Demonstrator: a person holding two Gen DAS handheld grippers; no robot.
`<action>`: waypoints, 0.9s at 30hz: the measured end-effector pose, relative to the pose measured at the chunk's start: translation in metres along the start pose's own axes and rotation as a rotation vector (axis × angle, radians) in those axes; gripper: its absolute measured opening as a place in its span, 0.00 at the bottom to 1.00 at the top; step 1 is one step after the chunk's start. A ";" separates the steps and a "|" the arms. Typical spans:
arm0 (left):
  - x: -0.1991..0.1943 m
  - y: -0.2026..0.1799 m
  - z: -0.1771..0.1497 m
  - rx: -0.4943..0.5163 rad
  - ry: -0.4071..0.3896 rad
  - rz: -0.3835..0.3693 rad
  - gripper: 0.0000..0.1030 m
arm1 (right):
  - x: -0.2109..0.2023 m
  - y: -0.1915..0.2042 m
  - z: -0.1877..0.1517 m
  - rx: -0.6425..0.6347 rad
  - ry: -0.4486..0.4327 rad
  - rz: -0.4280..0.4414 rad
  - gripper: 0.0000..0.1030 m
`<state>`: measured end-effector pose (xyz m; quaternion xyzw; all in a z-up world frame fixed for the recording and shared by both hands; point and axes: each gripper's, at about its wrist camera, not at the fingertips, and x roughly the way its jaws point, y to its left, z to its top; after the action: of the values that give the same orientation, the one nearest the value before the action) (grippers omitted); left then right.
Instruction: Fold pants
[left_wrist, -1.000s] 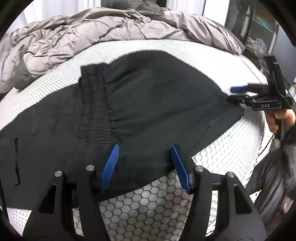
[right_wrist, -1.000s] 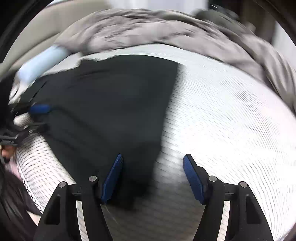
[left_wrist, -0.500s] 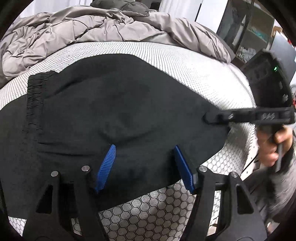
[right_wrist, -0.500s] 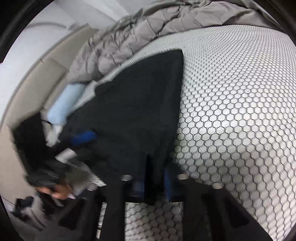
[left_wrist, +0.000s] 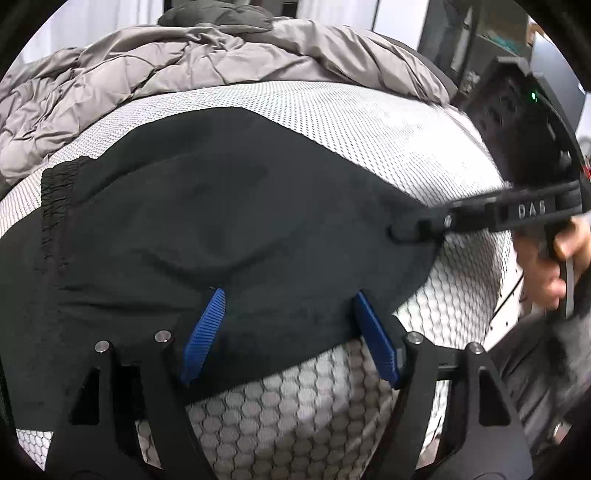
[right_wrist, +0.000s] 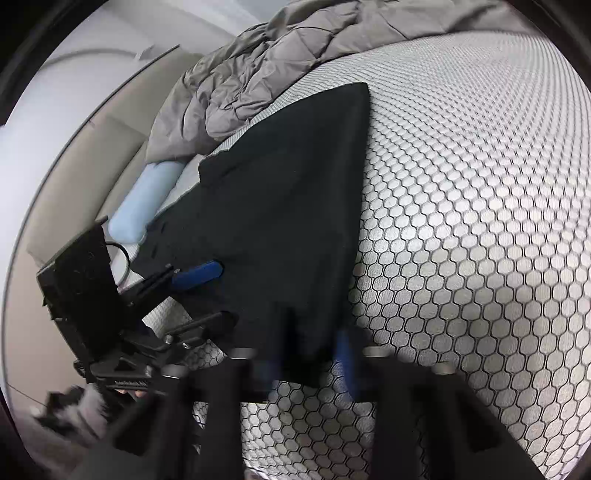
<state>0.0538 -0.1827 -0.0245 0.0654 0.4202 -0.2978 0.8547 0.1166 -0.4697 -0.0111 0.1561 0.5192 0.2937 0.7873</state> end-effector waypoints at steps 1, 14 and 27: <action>-0.002 0.000 -0.002 0.008 0.004 -0.005 0.69 | -0.003 0.003 -0.001 -0.030 0.000 -0.008 0.12; -0.092 0.132 -0.029 -0.443 -0.190 0.133 0.73 | -0.022 0.037 0.021 -0.116 -0.247 -0.151 0.52; -0.068 0.181 -0.055 -0.488 -0.064 0.111 0.32 | 0.009 0.075 0.037 -0.206 -0.298 -0.305 0.70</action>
<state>0.0867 0.0149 -0.0333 -0.1294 0.4483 -0.1418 0.8730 0.1303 -0.4032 0.0393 0.0362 0.3820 0.1966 0.9023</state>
